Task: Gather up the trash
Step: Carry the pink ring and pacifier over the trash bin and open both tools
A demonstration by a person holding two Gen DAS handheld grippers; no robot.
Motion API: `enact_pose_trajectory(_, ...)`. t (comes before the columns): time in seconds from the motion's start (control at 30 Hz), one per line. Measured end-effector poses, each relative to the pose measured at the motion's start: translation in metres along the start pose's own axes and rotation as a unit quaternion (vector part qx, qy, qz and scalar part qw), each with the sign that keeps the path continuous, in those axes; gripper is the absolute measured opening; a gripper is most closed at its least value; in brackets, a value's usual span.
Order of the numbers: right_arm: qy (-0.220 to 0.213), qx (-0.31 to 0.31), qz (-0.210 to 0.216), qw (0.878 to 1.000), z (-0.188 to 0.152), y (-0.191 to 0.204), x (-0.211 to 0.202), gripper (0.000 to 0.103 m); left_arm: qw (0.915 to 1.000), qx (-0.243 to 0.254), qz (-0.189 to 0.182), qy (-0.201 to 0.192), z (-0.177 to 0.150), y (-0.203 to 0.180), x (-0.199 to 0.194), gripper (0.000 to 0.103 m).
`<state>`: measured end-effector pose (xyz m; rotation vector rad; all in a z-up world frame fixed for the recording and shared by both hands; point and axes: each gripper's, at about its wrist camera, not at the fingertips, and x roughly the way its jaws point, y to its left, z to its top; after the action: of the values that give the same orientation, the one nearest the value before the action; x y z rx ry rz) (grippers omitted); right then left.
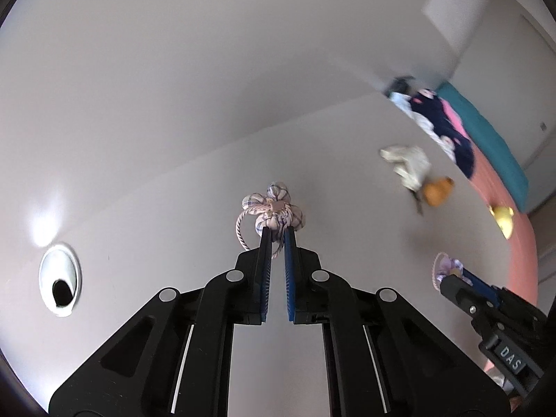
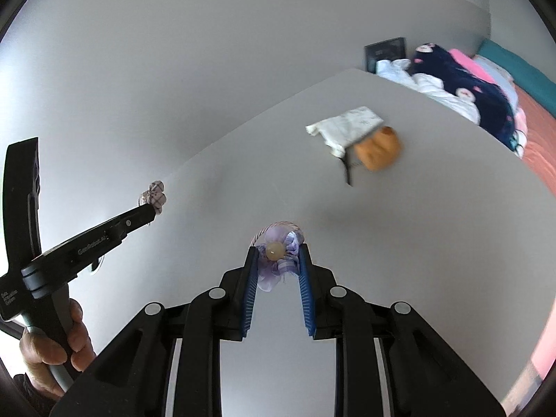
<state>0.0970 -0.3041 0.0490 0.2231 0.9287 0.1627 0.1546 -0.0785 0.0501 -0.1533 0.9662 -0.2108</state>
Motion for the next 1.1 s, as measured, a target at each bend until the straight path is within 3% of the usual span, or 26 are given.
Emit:
enact_pose_trajectory(0.33, -0.056, 0.049, -0.026, 0.997, -0.068, -0.048, -0.101, 0.024, 0.9950, 0.084, -0.053, -0.009, -0.069, -0.097, -0.050, 0.006)
enact_pose_trajectory(0.67, -0.098, 0.110, -0.078, 0.986, -0.153, -0.117, -0.185, 0.024, 0.9769, 0.177, -0.120, -0.001, -0.162, -0.206, -0.081, 0.006)
enact_pose_trajectory(0.87, -0.120, 0.152, -0.107, 0.975, -0.209, -0.163, -0.227, 0.024, 0.9589, 0.240, -0.152, 0.012, -0.225, -0.272, -0.088, 0.006)
enact_pose_trajectory(1.1, -0.127, 0.222, -0.141, 0.956, -0.279, -0.223, -0.257, 0.024, 0.9273, 0.317, -0.194, 0.046, -0.312, -0.343, -0.081, 0.006)
